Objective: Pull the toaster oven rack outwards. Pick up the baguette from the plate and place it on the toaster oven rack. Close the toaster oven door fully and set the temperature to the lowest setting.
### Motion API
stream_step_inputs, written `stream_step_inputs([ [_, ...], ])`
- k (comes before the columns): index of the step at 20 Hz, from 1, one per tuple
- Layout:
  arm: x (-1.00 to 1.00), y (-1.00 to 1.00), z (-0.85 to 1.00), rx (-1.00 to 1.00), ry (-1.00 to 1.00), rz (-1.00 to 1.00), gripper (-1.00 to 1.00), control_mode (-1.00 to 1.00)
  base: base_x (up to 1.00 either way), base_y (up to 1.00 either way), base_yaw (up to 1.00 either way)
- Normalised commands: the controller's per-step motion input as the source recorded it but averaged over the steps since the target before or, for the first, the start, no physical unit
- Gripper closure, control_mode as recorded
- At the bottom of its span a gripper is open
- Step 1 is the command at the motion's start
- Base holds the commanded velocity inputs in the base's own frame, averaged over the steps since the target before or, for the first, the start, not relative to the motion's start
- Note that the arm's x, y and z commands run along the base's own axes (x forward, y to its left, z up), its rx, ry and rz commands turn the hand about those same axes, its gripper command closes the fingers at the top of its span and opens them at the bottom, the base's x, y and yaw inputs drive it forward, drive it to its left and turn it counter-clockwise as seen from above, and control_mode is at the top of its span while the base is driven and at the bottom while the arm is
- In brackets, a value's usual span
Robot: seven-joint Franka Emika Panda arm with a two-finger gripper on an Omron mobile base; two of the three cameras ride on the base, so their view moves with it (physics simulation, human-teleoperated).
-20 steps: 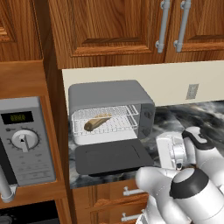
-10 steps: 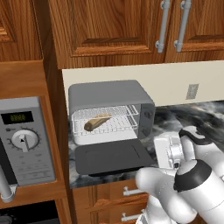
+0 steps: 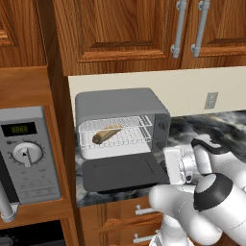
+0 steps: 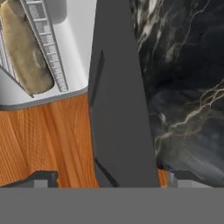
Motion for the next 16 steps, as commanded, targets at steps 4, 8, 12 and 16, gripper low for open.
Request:
stream_step_inputs([
  [4,0.0,0.39,0.0,0.0,-0.05,0.03,-1.0,-1.0,0.0,0.0,0.0],
  [8,-0.08,0.32,0.08,0.0,-0.11,0.03,-1.0,-1.0,0.0,0.0,0.0],
  [12,-0.31,0.24,0.3,0.0,-0.18,0.01,-1.0,-1.0,0.0,0.0,0.0],
  [16,-0.25,0.12,0.43,0.0,-0.18,0.0,-1.0,-1.0,0.0,0.0,0.0],
])
